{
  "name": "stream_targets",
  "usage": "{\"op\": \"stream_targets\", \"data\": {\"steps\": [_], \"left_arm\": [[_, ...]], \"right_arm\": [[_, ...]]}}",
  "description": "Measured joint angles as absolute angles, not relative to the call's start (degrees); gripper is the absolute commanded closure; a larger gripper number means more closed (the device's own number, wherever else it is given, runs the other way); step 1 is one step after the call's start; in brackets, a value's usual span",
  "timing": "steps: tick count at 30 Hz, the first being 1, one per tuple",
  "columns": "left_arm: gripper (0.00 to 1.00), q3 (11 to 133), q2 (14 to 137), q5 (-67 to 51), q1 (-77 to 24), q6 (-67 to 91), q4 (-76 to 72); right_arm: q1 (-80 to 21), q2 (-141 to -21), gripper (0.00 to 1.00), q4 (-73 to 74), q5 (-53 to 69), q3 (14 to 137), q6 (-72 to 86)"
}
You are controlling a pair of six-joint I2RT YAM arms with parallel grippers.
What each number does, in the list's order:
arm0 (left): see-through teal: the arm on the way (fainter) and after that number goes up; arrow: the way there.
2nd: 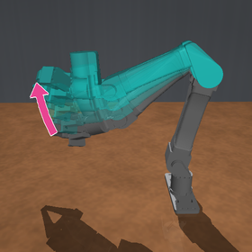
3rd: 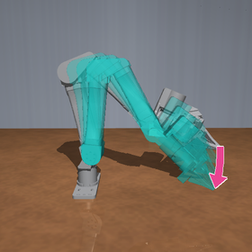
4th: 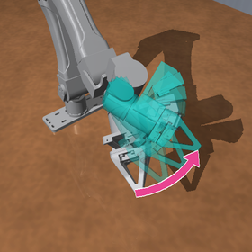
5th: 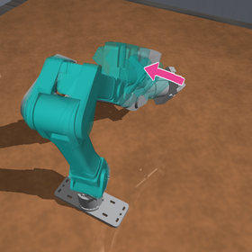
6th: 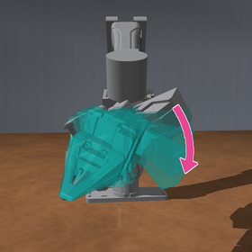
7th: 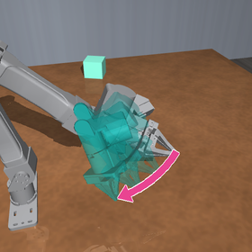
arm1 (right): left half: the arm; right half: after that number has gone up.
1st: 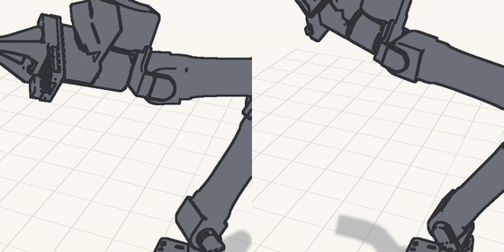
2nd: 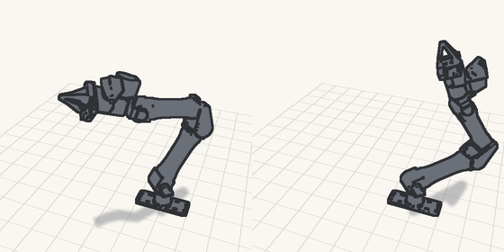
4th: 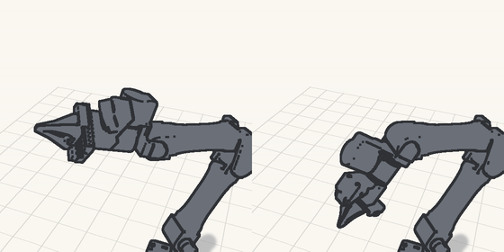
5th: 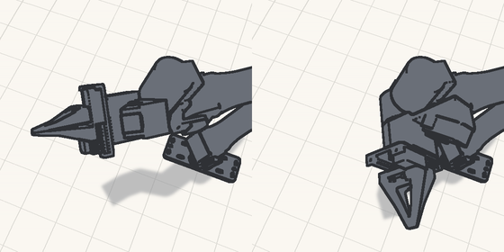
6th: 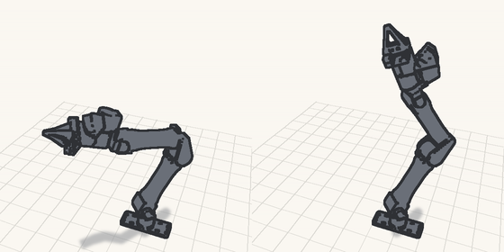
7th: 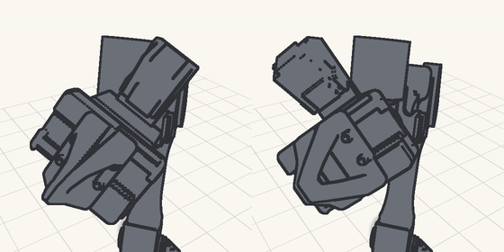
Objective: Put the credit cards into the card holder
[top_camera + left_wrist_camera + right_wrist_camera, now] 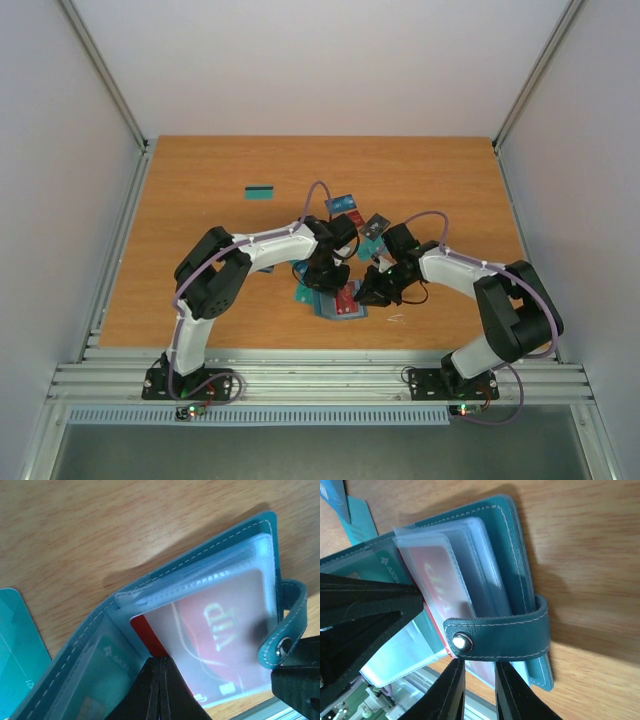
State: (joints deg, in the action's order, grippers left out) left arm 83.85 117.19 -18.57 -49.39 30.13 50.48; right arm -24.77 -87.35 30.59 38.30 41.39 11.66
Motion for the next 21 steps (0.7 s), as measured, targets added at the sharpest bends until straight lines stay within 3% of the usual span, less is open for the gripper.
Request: {"op": "stream_targets", "data": {"steps": [21], "left_arm": [[1.00,82.72,118.15,-21.54,-47.94,28.56,48.60]], "right_arm": [[-24.77,-91.24,0.73,30.76,37.36,42.96,11.07]]}}
